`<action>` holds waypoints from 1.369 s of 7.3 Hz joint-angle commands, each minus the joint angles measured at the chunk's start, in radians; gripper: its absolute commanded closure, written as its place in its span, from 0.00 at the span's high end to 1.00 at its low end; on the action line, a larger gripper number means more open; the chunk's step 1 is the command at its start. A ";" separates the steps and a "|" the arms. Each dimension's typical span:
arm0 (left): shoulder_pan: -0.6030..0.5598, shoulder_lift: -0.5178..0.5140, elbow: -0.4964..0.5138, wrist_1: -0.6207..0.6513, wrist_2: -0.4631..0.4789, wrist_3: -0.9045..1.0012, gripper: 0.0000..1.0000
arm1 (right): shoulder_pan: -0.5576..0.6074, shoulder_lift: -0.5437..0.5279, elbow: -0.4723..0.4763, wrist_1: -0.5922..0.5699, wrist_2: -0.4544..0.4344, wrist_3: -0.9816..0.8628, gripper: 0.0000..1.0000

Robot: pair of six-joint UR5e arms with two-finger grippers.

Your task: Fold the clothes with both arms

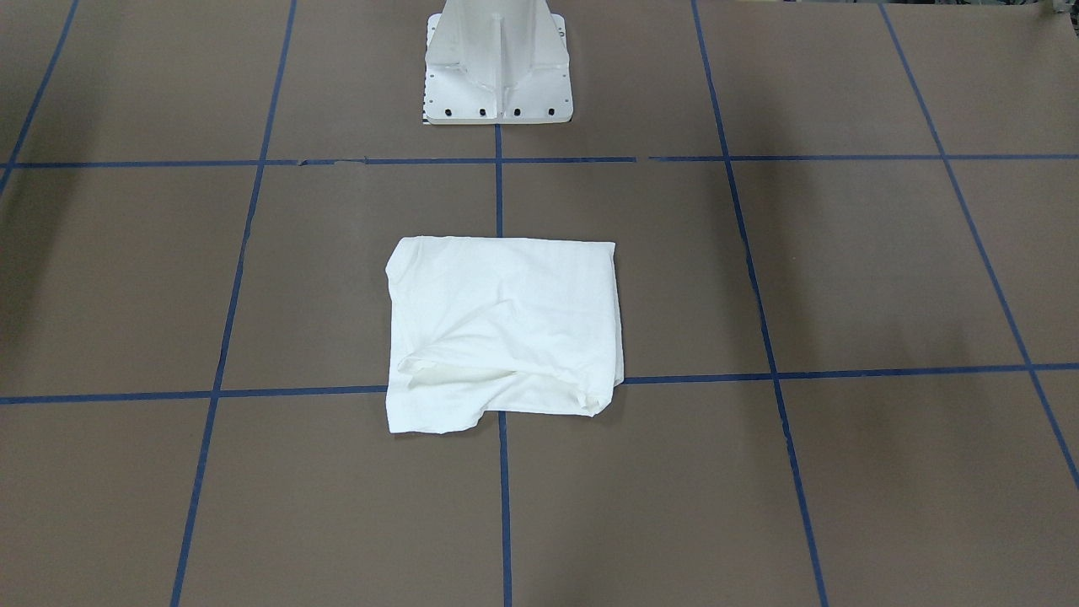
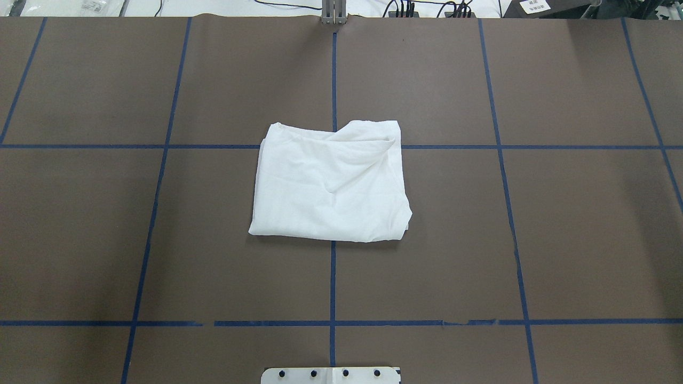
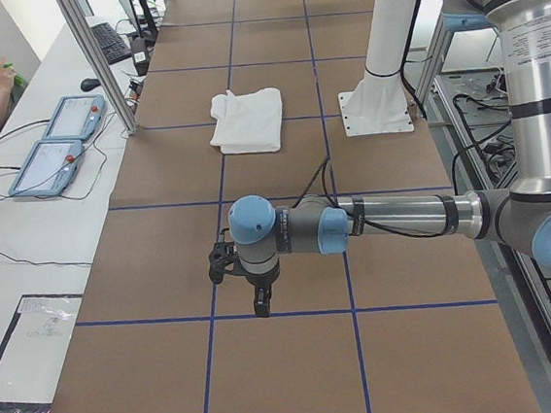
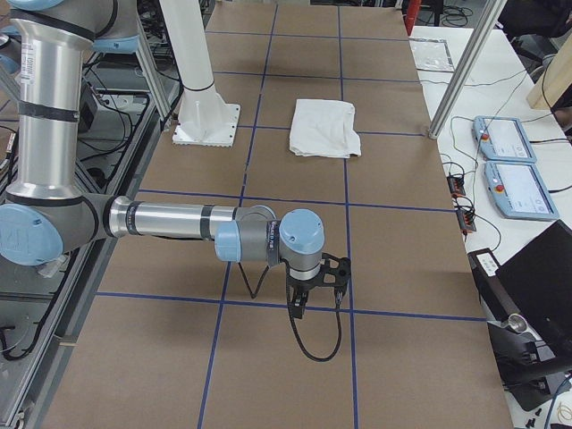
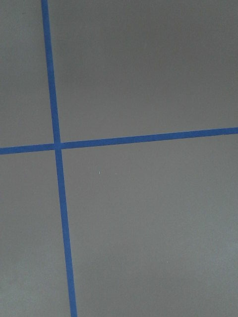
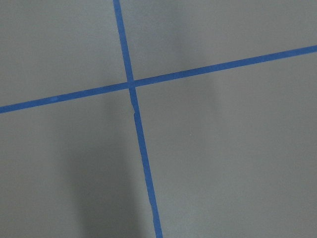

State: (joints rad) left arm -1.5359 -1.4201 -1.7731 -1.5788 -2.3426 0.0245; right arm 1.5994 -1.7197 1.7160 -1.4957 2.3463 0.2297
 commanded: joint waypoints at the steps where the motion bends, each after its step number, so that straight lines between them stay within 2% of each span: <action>1: -0.001 0.000 0.001 -0.001 0.000 0.000 1.00 | 0.001 0.000 0.001 0.002 0.011 0.002 1.00; 3: 0.000 0.000 0.000 0.008 -0.013 -0.014 1.00 | 0.001 0.000 0.002 0.002 0.011 0.002 1.00; 5: 0.000 -0.002 0.006 0.000 -0.070 -0.105 1.00 | 0.001 0.000 0.004 0.000 0.013 0.002 1.00; 10: 0.000 -0.003 0.004 -0.003 -0.066 -0.098 1.00 | -0.019 0.008 0.001 -0.011 0.011 -0.009 1.00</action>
State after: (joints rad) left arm -1.5355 -1.4230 -1.7675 -1.5809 -2.4090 -0.0742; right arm 1.5859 -1.7135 1.7166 -1.5043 2.3578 0.2283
